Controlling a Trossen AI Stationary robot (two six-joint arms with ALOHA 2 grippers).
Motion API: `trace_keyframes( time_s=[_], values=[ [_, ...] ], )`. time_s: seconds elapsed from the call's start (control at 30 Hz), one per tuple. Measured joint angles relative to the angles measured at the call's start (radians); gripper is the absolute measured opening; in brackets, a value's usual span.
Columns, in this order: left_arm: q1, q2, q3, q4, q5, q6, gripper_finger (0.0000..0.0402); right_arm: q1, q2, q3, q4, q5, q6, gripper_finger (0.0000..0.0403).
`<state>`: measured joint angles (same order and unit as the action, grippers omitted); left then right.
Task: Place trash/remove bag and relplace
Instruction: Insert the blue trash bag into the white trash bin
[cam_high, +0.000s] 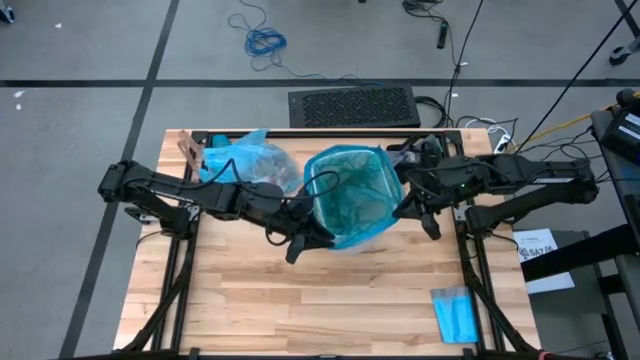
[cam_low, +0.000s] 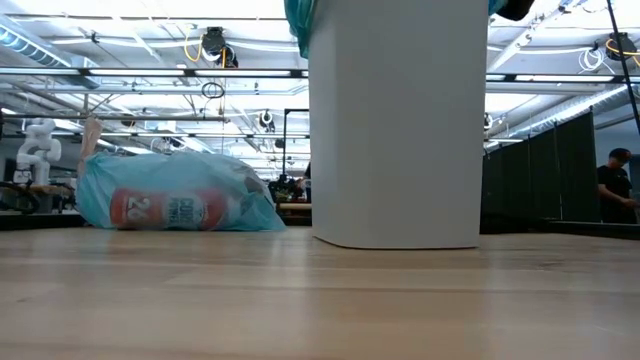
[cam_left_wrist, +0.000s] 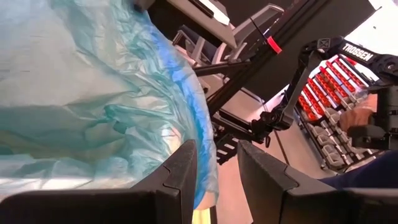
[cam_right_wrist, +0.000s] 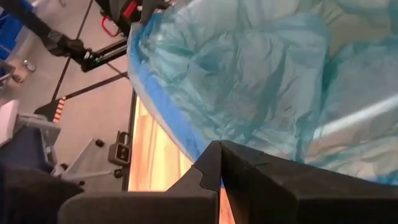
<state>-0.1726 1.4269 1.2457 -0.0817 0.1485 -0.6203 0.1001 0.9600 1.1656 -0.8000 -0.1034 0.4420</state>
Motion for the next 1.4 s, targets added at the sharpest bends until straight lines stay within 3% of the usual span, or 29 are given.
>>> trace_keyframes(
  time_s=[0.3,0.87,1.4],
  values=[
    [0.000,0.000,0.000,0.000,-0.003,-0.003,0.0113,0.000,-0.014,0.000,-0.057,-0.053,0.002,0.0000],
    [-0.025,0.000,0.000,-0.046,-0.017,-0.027,0.0113,0.000,0.053,0.000,-0.071,-0.027,-0.023,0.0000],
    [-0.110,0.000,0.000,-0.122,-0.218,-0.022,0.0113,0.000,0.094,0.000,-0.033,-0.023,-0.039,0.0000]
  ],
)
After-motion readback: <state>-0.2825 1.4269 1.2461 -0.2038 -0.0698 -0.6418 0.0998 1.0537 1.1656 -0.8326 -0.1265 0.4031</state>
